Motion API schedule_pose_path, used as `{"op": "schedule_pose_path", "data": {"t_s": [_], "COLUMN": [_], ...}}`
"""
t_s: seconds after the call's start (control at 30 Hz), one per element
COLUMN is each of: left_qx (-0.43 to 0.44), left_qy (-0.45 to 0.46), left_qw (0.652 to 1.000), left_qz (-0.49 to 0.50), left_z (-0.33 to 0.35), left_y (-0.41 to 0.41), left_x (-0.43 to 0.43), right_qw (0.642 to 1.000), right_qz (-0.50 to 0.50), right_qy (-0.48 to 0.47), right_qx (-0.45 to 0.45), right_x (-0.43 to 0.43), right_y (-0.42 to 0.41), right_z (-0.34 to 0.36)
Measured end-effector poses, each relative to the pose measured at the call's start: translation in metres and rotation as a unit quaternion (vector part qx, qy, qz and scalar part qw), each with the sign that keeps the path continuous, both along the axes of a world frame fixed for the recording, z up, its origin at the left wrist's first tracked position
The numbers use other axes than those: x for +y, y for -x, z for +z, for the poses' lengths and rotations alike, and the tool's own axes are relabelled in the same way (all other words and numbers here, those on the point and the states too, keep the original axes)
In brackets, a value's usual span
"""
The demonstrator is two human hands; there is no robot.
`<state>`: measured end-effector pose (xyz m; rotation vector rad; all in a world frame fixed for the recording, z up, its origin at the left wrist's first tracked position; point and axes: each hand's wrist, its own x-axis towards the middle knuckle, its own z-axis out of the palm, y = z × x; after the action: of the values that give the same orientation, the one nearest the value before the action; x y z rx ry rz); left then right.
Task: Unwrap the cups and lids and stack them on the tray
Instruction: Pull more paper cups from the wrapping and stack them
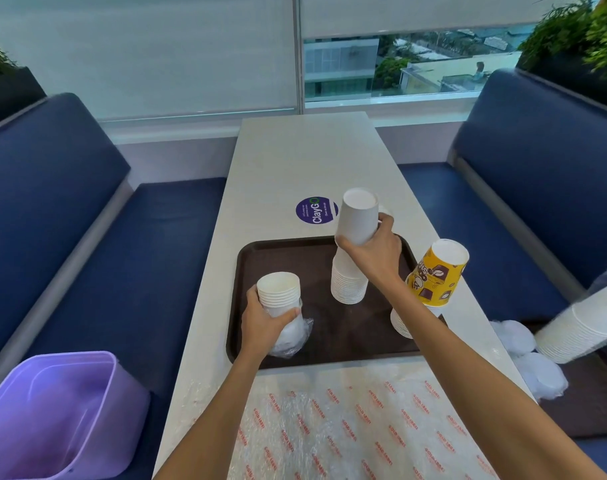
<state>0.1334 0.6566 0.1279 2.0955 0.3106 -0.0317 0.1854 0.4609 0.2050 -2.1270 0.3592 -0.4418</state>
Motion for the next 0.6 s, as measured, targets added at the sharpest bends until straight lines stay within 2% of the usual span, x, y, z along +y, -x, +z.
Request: {"op": "schedule_pose_path", "data": {"t_s": [0.17, 0.23, 0.33, 0.4, 0.47, 0.53, 0.6], "left_qx": [0.007, 0.009, 0.012, 0.017, 0.020, 0.018, 0.017], "left_qy": [-0.009, -0.008, -0.015, -0.019, -0.013, 0.004, 0.015], "left_qw": [1.000, 1.000, 1.000, 1.000, 1.000, 1.000, 1.000], "left_qz": [-0.003, -0.006, -0.007, -0.003, 0.000, 0.003, 0.010], "left_z": [-0.001, -0.002, -0.002, -0.004, -0.005, -0.006, -0.006], "left_y": [0.000, 0.000, 0.001, 0.002, 0.002, 0.003, 0.003], "left_x": [0.001, 0.002, 0.000, -0.001, -0.002, -0.001, -0.001], "right_qw": [0.999, 1.000, 0.987, 0.975, 0.964, 0.961, 0.967], "right_qz": [0.023, -0.007, -0.043, -0.007, 0.065, 0.137, 0.191], "right_qy": [-0.008, -0.001, 0.002, -0.002, -0.001, -0.028, -0.071], "right_qx": [0.045, -0.008, -0.154, -0.224, -0.256, -0.237, -0.153], "right_x": [-0.004, 0.001, 0.013, 0.023, 0.034, 0.046, 0.058], "right_y": [0.003, 0.006, 0.010, 0.013, 0.018, 0.023, 0.026], "right_z": [-0.020, -0.020, -0.011, -0.003, 0.002, 0.000, -0.010]}}
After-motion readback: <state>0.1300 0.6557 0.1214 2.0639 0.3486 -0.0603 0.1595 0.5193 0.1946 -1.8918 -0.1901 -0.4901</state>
